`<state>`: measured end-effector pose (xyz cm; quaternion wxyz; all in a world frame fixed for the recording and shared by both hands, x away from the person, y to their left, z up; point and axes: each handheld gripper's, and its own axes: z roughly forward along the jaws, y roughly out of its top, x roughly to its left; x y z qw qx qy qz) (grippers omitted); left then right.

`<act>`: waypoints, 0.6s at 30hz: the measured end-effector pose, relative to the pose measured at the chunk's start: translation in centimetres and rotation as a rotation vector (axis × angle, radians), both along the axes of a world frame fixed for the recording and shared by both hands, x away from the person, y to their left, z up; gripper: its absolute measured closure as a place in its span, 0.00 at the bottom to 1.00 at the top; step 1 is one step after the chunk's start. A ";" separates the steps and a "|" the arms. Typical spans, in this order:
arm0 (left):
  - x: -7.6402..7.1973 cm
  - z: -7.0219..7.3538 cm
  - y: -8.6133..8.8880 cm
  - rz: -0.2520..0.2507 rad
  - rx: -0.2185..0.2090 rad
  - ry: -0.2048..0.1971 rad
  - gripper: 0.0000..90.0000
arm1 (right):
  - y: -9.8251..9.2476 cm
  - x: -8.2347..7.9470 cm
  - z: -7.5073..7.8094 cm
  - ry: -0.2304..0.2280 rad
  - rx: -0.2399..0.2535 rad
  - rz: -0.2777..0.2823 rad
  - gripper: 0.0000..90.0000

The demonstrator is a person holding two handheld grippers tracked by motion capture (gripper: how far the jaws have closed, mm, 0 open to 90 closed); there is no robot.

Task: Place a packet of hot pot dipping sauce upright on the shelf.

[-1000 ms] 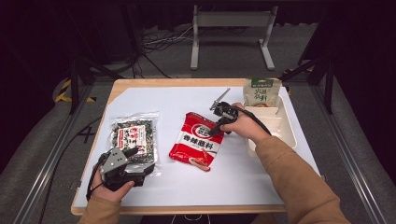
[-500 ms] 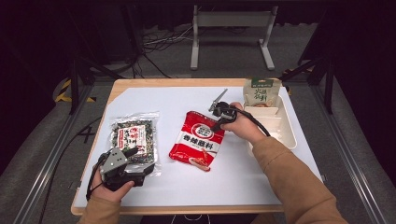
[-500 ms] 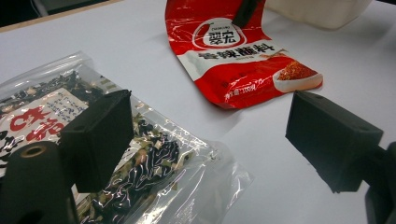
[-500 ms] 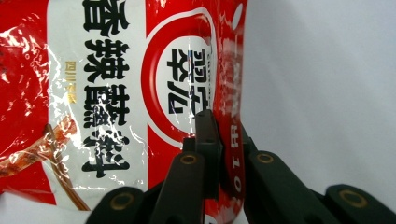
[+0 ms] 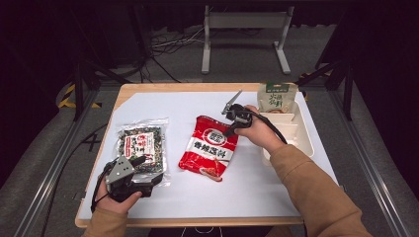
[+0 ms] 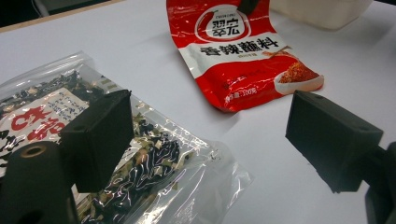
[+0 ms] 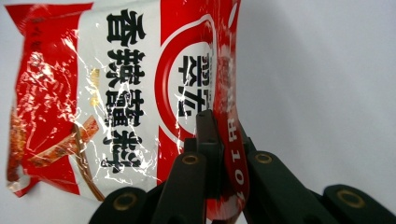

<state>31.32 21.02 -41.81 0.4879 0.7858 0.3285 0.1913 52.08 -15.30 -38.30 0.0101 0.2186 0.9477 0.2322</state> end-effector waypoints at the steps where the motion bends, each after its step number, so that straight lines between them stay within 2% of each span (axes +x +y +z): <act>1: 0.0 0.0 0.0 0.001 -0.002 0.001 0.17 | -0.1 -0.1 0.4 -0.008 0.006 0.005 0.98; 8: 0.0 -0.1 -0.1 0.001 0.002 0.003 0.17 | -0.1 -1.1 2.5 -0.033 0.029 0.012 0.98; 18: 0.3 -0.1 -0.2 -0.003 0.001 0.005 0.17 | 0.6 -3.4 6.2 -0.087 0.066 0.078 0.98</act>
